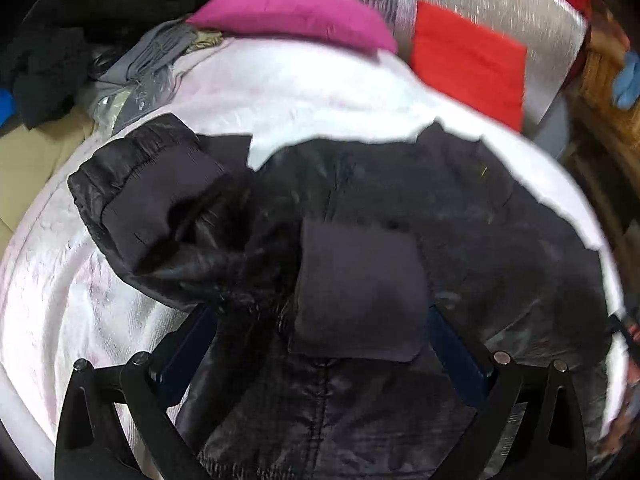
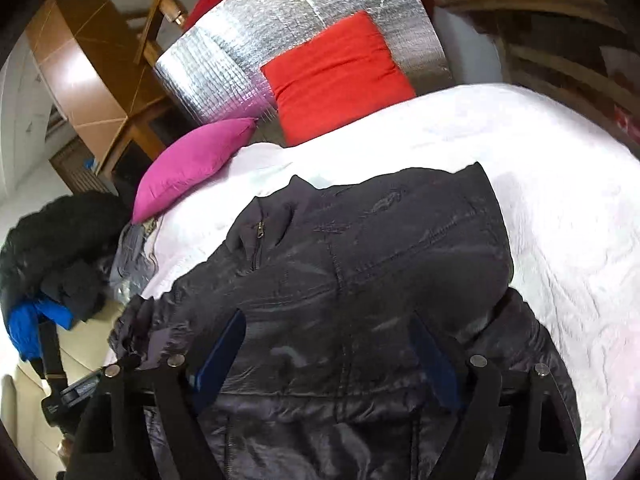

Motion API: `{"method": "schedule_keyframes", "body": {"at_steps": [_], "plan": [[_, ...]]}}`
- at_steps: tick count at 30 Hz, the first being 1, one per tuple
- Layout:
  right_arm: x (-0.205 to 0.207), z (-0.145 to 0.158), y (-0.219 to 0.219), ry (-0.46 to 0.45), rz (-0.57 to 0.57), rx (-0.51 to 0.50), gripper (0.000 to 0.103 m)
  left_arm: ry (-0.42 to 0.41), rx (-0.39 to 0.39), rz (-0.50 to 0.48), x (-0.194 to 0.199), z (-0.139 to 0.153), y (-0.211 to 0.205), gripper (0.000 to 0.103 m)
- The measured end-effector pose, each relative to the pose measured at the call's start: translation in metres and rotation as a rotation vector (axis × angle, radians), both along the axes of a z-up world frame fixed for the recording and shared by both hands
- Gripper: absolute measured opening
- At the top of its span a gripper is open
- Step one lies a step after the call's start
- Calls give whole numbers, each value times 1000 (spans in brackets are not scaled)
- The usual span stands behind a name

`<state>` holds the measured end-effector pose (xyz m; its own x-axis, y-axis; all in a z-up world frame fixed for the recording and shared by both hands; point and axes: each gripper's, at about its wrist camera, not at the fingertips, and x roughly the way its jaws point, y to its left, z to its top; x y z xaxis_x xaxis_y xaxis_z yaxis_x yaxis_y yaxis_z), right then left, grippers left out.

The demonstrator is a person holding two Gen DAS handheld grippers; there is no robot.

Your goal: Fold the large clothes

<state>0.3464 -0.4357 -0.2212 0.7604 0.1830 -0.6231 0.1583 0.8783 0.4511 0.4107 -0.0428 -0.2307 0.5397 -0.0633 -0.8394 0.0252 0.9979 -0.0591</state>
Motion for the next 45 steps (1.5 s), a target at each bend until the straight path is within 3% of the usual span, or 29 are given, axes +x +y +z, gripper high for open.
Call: {"method": "schedule_keyframes", "body": {"at_steps": [2,6,10,13,18,25,34,40,42,45], "plan": [[7,-5,6,35,-5,-17,77,16,81,-21,4,-12,-11,95],[21,-30,3,176,-5,-33,68,40,164,-45,7,-25,-25,94],[11,-19,2,121,-3,-1,68,26,129,-60,-2,-7,-18,90],[0,-5,8,42,25,6,68,-75,105,-68,-16,24,-1,90],[-5,0,24,15,70,19,69,-155,96,23,-18,49,60,91],[-1,-8,43,36,112,2,69,-56,-66,224,17,33,151,91],[8,-18,49,55,126,40,74,79,-117,141,46,3,122,91],[8,-18,51,56,135,41,74,131,-205,182,59,-17,131,91],[8,-19,52,57,134,42,74,133,-238,188,61,-24,133,85],[7,-18,52,55,130,35,74,120,-259,193,60,-27,134,55]]}}
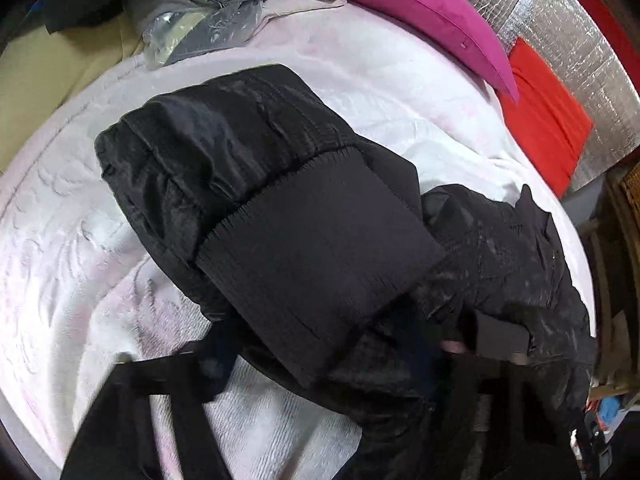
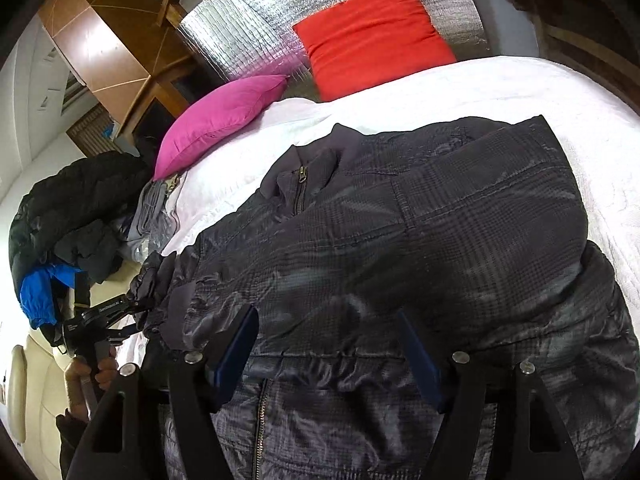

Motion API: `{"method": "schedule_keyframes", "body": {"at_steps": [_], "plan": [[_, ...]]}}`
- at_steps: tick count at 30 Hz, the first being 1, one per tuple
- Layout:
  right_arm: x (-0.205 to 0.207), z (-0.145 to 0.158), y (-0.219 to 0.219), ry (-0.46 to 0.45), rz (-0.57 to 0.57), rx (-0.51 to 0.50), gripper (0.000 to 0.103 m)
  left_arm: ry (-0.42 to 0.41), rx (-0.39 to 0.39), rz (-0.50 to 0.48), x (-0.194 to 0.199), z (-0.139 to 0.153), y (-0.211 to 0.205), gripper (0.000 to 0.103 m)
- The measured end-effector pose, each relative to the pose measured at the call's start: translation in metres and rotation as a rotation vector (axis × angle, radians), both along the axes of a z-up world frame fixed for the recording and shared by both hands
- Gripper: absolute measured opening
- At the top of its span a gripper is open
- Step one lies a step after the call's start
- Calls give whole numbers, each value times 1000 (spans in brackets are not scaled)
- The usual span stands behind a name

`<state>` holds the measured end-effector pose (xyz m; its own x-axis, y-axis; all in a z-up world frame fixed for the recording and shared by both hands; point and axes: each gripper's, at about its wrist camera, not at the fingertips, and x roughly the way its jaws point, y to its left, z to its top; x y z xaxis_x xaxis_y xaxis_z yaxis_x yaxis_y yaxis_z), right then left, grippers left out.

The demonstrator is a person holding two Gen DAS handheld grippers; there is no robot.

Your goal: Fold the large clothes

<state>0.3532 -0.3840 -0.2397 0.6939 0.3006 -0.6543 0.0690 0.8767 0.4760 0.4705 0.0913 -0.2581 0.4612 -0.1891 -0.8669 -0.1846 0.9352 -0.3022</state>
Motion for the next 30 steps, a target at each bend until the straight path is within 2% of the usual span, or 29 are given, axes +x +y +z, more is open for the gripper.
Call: {"method": "schedule_keyframes", "body": {"at_steps": [2,4,5,9,13,16,19,22,24,26,28,30], "plan": [[-1,0,-1,-3,-8,-1,74,-22,2,-4,-1,2,1,36],[-1,0,-3,-2,-18,-1,74,-62,-31,-16,-4,6,2,24],[-1,-1,-4,-1,-20,0,74,-85,-52,-25,-6,9,1,22],[-1,-1,-5,1,-27,1,74,-148,-59,-68,-14,26,-10,19],[-3,1,-2,-12,-20,4,74,-253,-81,-172,-33,57,-34,18],[-3,3,-1,-20,-11,14,74,-299,-107,-265,-46,77,-60,18],[-3,4,-2,-22,-3,48,74,-313,-139,-419,-62,88,-108,18],[-4,4,-6,-26,-6,79,74,-281,-173,-568,-78,86,-159,18],[-4,4,-12,-24,-11,115,74,-229,-187,-651,-85,76,-188,21],[-3,2,-19,-18,-12,159,74,-143,-183,-734,-89,63,-213,38],[-2,0,-25,-9,-6,213,75,-67,-166,-785,-91,54,-224,48],[-1,-4,-31,5,8,284,75,-63,-180,-812,-91,57,-214,50]]}}
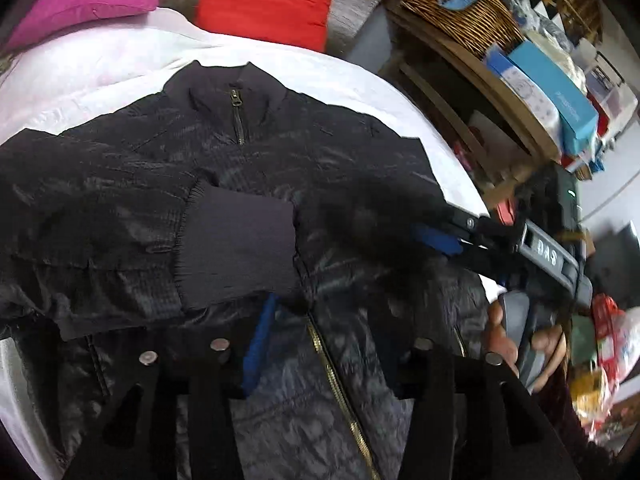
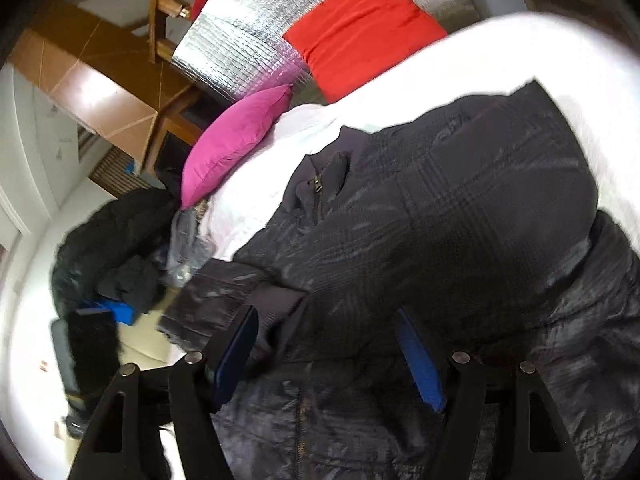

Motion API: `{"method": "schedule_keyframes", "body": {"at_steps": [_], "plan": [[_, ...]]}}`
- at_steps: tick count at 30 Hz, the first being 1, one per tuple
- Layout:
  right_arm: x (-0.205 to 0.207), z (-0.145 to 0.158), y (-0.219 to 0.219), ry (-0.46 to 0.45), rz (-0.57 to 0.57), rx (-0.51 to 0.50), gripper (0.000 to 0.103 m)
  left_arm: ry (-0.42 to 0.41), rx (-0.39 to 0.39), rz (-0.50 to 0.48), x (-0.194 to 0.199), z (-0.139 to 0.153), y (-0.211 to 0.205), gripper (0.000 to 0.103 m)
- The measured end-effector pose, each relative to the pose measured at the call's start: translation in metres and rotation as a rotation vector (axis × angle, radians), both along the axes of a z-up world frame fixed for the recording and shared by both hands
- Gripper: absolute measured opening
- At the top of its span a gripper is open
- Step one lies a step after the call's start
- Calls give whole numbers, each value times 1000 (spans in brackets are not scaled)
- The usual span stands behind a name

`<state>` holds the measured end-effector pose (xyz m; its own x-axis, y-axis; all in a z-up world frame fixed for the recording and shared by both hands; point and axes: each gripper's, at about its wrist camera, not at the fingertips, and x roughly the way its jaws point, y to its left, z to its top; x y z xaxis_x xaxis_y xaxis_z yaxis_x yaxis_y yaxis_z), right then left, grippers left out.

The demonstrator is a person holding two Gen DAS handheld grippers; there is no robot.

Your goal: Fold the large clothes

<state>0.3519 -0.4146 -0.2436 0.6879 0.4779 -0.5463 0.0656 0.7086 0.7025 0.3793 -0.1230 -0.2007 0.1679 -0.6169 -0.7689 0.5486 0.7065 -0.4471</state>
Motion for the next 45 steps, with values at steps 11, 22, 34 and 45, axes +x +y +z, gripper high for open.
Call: {"method": "schedule_keyframes", "body": {"at_steps": [11,22,34,45], "plan": [[13,-8,38,24,177,318,76,-306,50,411,22,65,149,75],[71,-30,126,215,111,78,66,-297,214,637,58,30,191,75],[53,68,127,-35,-24,-286,7,-306,196,668,58,31,201,75],[58,14,112,123,130,114,97,-187,211,738,73,11,217,75]]}}
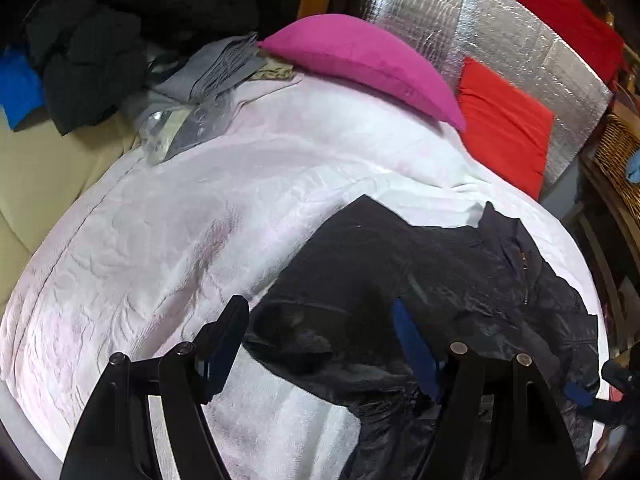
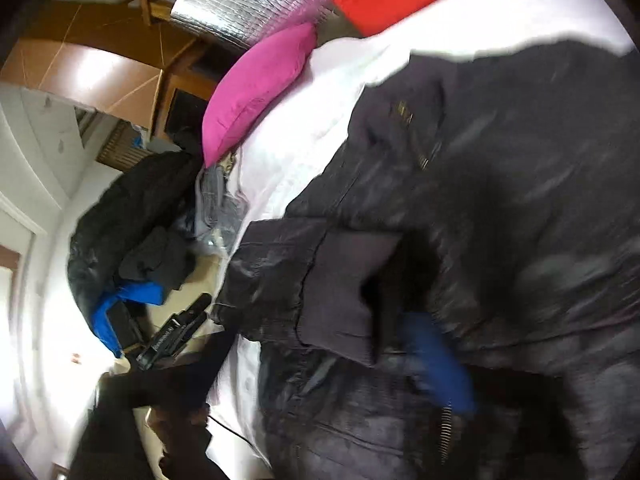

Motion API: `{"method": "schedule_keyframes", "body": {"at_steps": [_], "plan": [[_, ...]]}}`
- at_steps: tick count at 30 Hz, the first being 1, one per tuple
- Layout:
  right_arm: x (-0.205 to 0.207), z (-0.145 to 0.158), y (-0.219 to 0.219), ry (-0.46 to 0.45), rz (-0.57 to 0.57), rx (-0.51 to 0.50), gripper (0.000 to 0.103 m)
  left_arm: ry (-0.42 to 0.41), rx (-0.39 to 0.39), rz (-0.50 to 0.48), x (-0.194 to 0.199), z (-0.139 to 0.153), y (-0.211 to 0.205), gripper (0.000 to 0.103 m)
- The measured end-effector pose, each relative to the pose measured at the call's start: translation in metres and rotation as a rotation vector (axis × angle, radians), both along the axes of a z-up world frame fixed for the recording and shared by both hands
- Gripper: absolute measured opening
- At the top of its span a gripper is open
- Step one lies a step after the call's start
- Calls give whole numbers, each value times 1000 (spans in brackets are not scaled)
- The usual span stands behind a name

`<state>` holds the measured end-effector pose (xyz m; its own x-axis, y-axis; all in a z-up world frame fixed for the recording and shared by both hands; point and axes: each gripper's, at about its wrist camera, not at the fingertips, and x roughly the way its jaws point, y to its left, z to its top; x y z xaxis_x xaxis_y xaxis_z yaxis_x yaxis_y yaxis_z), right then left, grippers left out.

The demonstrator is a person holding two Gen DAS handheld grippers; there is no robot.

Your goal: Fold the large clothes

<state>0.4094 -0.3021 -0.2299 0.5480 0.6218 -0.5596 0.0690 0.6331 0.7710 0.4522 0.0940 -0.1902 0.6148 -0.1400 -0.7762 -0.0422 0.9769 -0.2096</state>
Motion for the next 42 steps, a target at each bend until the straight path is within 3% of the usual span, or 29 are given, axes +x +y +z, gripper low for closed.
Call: {"method": "schedule_keyframes", "body": {"at_steps": [7,9,10,11,14,17,22,28,33,36,38,40,42], "plan": [[25,-34,24,67,-18,10,95,9,36,2,3,-2,6,75],[31,-39,31,78,-26,-20,72,16,23,8,4,-3,10,75],[33,-40,36,84,-30,-52,44,18,20,11,5,-3,11,75],[37,-39,41,91,-26,-91,25,20,18,15,5,-4,12,75],[35,-25,48,49,-27,-159,18,19,18,22,6,-3,14,75],[22,3,39,-44,-74,-238,16,16,13,22,6,-3,13,75],[-12,62,-11,-189,-213,-362,16,8,-10,-14,4,-1,2,75],[-41,95,-93,-223,-411,-488,16,-12,39,-119,-1,6,-38,75],[-49,79,-165,-155,-544,-515,13,9,92,-248,-3,-2,-83,75],[-41,55,-178,-95,-504,-472,13,51,134,-322,-2,-13,-106,75],[-36,38,-183,-46,-452,-403,13,82,169,-337,-2,-21,-116,75],[-38,25,-192,-8,-419,-262,14,104,189,-346,-1,-29,-122,75],[-44,22,-192,-7,-414,-236,26,127,187,-362,-1,-34,-125,75]]}}
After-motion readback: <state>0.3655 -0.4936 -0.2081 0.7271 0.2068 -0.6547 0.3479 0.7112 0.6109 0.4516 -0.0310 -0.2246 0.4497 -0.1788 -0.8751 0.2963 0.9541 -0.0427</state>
